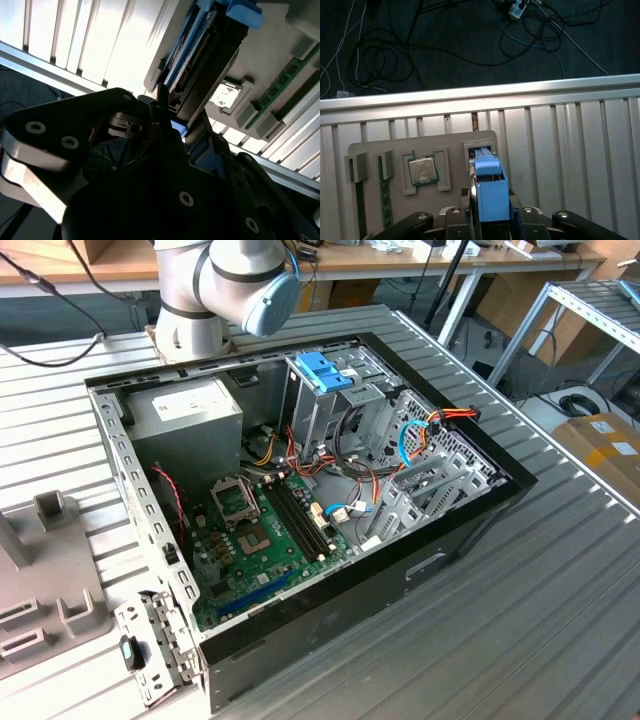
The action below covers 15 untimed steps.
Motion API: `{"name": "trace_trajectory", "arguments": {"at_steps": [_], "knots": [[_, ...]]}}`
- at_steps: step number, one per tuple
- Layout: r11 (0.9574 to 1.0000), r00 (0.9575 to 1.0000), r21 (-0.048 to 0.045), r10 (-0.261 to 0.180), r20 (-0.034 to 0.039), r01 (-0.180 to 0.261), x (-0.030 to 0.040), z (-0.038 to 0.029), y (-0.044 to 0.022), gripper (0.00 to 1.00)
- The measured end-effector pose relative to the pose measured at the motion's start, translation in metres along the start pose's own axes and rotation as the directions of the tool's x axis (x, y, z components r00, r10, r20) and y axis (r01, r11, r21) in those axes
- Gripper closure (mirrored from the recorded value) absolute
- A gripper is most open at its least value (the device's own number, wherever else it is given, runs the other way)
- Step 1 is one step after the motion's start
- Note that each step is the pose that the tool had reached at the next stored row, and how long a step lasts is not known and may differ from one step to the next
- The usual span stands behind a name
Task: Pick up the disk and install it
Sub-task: 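Pick up the disk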
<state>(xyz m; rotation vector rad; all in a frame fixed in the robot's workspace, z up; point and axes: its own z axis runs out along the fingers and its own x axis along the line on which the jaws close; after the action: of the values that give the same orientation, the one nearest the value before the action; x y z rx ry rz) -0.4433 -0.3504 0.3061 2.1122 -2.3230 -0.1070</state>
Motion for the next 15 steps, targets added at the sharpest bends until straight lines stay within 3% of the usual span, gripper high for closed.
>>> {"name": "trace_trajectory", "arguments": {"at_steps": [15], "knots": [[1.0,1.0,-0.0007,0.0,0.0,0.0,0.0002,0.0035,-0.0002,0.62]]}}
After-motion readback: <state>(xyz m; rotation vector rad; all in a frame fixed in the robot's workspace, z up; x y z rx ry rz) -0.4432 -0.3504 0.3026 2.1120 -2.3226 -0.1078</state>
